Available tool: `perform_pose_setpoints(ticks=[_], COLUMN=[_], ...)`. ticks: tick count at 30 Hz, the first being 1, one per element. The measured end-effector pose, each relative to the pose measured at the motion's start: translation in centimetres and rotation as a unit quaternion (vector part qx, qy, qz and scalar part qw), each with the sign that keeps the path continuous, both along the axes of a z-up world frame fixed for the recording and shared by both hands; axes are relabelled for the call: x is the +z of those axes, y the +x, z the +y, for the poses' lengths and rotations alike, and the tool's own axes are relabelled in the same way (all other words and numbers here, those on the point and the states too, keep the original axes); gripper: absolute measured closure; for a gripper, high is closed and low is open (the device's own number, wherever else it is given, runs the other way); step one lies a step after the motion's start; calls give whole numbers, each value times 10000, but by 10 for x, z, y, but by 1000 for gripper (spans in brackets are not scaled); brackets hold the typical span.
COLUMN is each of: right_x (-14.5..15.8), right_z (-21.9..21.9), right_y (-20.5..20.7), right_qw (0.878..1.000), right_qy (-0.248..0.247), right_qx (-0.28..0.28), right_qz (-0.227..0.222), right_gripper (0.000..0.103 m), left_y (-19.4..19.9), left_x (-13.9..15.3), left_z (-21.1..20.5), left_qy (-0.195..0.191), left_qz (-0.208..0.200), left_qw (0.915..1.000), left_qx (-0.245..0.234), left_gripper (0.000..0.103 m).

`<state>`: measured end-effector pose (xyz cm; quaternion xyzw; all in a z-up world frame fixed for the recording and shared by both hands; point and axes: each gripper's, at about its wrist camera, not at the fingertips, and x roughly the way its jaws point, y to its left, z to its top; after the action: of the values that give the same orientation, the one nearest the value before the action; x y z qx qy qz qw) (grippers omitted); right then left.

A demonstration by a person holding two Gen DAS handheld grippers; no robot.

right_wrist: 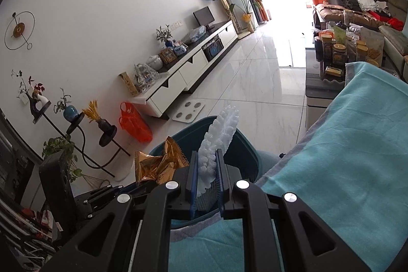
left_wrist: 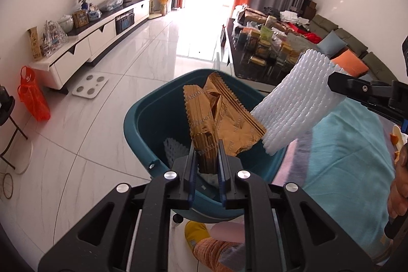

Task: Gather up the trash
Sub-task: 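Carry netting and wrappers to the wastebasket and open both tools, then move both tools back over the table toward the remaining trash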

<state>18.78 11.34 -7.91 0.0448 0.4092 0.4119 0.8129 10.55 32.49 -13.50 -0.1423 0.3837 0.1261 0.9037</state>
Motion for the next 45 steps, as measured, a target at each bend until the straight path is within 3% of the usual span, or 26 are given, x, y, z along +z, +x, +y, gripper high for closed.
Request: perform_pose_setpoints(ticks=[9, 15, 24, 27, 34, 37, 41, 45], right_x=[-21, -27, -16, -3, 35, 48, 60, 63], right_z=[27, 32, 16, 5, -45, -70, -117, -170], right_y=[1, 2, -4, -13, -46, -58, -77, -94], right_qw=[9989, 9980, 9989, 9996, 9990, 9977, 9951, 9913], right_qy=[-370, -473, -331, -213, 5, 38, 47, 28], right_qx=[178, 200, 109, 105, 64, -6, -290, -734], right_qz=[228, 361, 317, 176, -444, -677, -949, -1090], right_gripper=[89, 82, 81, 77, 67, 66, 66, 65], left_y=[26, 36, 17, 6, -24, -32, -40, -39], left_x=[-31, -41, -18, 1, 43, 56, 66, 64], left_z=[4, 5, -8, -17, -54, -79, -123, -177], left_qy=[-129, -166, -1, 77, 147, 155, 7, -167], left_qz=[276, 316, -25, -300, -996, -1201, -1410, -1375], left_qw=[9995, 9994, 9999, 9995, 9935, 9885, 9772, 9628], left_qx=[23, 44, 126, 69, -534, -911, -1589, -2321], left_gripper=[88, 79, 69, 59, 40, 40, 40, 40])
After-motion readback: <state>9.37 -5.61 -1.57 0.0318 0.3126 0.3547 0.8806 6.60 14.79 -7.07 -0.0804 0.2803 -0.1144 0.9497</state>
